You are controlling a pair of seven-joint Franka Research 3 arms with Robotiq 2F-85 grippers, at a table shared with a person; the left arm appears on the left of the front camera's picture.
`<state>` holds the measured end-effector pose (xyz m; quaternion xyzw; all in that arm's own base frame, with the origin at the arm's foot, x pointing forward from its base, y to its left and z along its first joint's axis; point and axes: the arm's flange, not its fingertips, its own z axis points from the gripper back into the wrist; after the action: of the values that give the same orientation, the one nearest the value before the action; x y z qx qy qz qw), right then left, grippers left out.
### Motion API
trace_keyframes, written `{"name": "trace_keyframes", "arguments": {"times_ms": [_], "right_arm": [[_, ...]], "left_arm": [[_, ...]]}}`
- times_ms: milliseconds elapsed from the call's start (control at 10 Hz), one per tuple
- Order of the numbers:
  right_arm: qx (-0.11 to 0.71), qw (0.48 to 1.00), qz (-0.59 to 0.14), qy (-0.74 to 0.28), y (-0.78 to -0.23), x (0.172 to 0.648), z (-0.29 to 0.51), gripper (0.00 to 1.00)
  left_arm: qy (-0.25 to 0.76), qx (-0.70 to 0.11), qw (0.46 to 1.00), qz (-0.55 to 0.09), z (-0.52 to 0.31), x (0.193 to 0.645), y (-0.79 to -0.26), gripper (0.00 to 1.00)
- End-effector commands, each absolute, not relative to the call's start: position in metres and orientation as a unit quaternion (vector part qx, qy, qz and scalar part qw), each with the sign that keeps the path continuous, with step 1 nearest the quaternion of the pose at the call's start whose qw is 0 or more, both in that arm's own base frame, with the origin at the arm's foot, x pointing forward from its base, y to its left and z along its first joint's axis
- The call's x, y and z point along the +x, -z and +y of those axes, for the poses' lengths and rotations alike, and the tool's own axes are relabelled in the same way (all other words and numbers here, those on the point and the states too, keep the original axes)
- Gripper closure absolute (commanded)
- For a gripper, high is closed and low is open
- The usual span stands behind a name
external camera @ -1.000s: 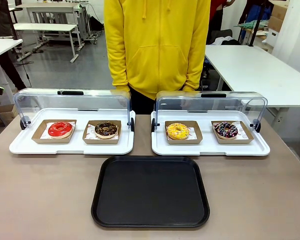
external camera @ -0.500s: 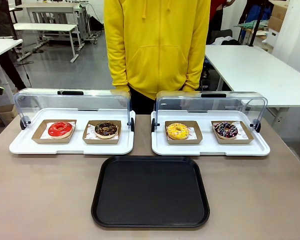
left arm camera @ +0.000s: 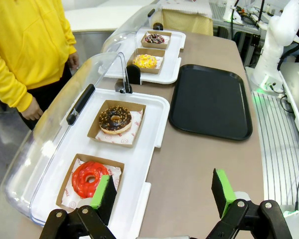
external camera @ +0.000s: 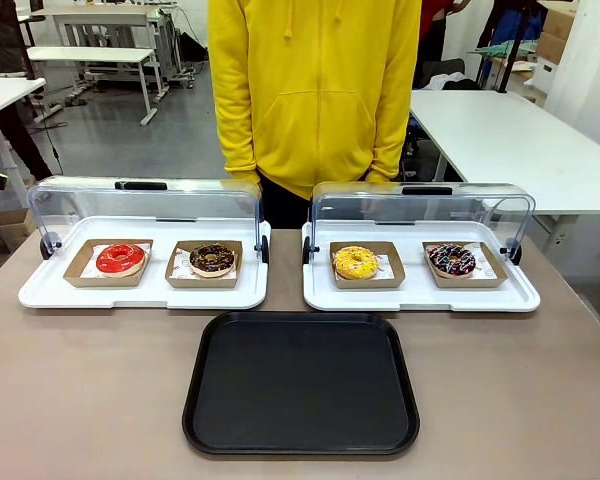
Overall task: Move the second donut from the left to the tray.
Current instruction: Pick up the Paper togo box containing the Donut indicated by the person and place it on the Handle tray.
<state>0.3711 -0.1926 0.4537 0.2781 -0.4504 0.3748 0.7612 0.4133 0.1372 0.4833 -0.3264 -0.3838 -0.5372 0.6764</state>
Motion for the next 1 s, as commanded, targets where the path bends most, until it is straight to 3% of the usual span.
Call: {"name": "trace_keyframes", "arguments": {"times_ms": [0, 900], "right_arm": [[0.277, 0.753, -0.463, -0.377, -0.4539, 0.3737, -0.1923, 0.0], [0.277, 0.753, -0.463, -0.377, -0.4539, 0.3737, -0.1923, 0.0]], "left_arm": [[0.538, -0.327, 0.675, -0.384, 0.137, 0.4143, -0.486, 0.0], [0.538, -0.327, 0.675, -0.384, 0.137, 0.4143, -0.486, 0.0]]}}
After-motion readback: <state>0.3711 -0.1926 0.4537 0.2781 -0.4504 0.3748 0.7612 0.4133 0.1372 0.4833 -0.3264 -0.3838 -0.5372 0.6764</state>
